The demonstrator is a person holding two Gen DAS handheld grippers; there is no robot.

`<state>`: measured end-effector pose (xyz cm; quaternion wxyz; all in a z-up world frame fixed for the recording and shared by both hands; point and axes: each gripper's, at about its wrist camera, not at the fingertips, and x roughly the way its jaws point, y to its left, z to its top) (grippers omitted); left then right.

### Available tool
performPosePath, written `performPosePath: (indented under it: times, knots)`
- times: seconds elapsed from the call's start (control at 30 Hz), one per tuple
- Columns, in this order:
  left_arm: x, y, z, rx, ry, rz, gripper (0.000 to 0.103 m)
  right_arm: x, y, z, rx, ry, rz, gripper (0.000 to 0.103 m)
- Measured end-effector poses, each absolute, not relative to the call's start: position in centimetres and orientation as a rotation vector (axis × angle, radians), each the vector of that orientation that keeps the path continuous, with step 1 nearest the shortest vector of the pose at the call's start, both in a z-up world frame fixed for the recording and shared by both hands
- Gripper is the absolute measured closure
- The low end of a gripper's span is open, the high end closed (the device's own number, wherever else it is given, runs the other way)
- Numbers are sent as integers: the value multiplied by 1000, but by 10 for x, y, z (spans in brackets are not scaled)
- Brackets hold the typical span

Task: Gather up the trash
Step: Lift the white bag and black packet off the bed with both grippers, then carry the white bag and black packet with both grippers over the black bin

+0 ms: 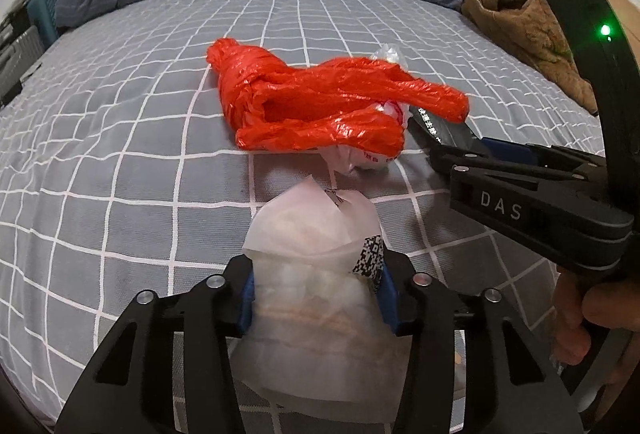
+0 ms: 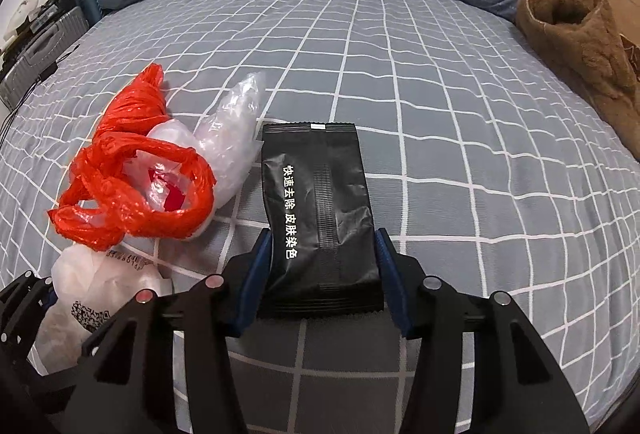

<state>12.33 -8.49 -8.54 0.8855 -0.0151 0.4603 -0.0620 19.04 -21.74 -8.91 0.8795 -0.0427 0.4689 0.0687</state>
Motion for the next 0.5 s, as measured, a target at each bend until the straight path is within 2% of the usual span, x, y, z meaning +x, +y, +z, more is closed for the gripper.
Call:
performPosePath:
  times: [0.5]
  knots:
    - [112, -77, -61, -49, 933, -134, 61, 176, -230, -66, -79, 947, 96, 54]
